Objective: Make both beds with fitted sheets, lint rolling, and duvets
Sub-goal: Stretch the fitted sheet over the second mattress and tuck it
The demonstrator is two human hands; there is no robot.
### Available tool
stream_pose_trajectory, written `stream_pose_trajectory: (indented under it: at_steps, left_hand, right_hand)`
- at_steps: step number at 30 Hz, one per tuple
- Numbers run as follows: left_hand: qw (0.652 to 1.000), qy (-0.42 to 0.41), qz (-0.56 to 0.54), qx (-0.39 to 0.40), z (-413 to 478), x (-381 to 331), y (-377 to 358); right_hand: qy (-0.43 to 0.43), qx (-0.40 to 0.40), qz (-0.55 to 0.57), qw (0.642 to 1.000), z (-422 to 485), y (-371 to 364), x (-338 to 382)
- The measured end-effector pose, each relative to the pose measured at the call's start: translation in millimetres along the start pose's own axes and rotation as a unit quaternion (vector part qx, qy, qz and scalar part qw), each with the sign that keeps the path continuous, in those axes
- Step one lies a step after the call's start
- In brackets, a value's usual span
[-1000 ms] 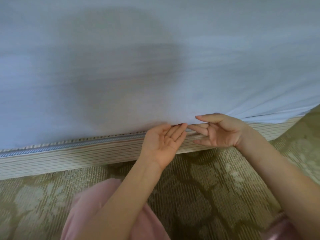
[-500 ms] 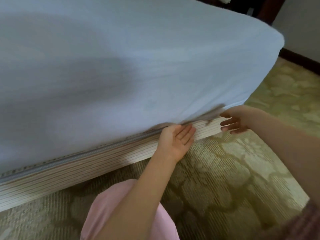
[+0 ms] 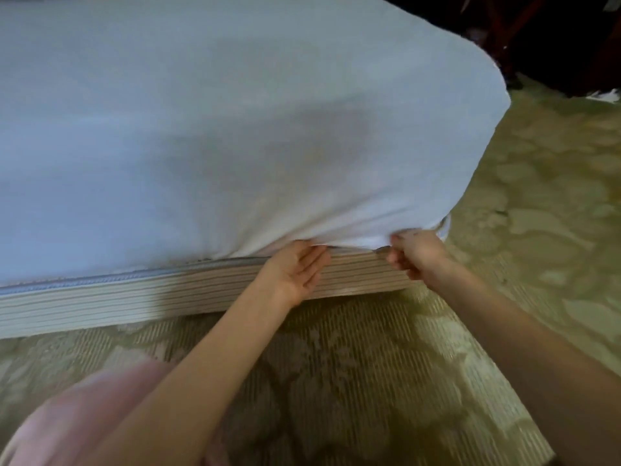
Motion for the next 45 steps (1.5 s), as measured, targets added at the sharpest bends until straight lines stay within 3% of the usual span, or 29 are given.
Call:
stream_pose_trajectory:
  at_steps: [2, 8, 13, 18, 22, 27, 30, 35, 41, 45]
  left_hand:
    - [0.999, -0.016, -0.025, -0.031, 4, 13, -6]
    - [0.984, -0.073, -0.008, -0.160, 17, 27, -9]
    - [0.978, -0.072, 0.040, -0.190, 16, 25, -11]
    - [0.974, -0.043, 0.082, -0.208, 12, 18, -13]
    - [0.984, -0.052, -0.016, -0.173, 7, 11, -21]
    - [0.990, -0.058, -0.095, -0.086, -6, -8, -14]
    - [0.982, -0.053, -0.183, -0.012, -5, -17, -4]
    - [0.975, -0.038, -0.190, 0.107, 10, -6, 6]
    - [0.962, -0.015, -0.216, 0.167, 23, -7, -1]
    - [0.961, -0.015, -0.200, 0.192, 31, -15, -8]
  right_hand:
    - [0.049, -0.022, -0.058, 0.997, 5, 11, -2]
    - [0.044, -0.005, -0.046, 0.998, 19, 21, -13]
    - [0.022, 0.028, -0.044, 0.998, 30, 16, -14]
    - [0.028, -0.002, -0.025, 0.999, 21, 15, -12]
    - [-0.034, 0.077, 0.055, 0.995, 14, 12, -13]
    - [-0.094, 0.166, 0.182, 0.965, 0, 7, -13]
    - [-0.108, 0.172, 0.352, 0.914, -10, 5, -2]
    - [-0.061, 0.151, 0.509, 0.845, -18, -2, 13]
    - [0.011, 0.183, 0.620, 0.763, -7, -15, 28]
    - [0.057, 0.197, 0.611, 0.765, 11, -24, 37]
Point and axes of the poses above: each hand's wrist, its own z-axis towards the middle knuckle, its own y-axis out of the back of the hand, x = y × z, the point moved 7 cm from there along z, towards the middle knuckle, and after that the axes turned 13 degrees about -z, right-handed, at the moved point
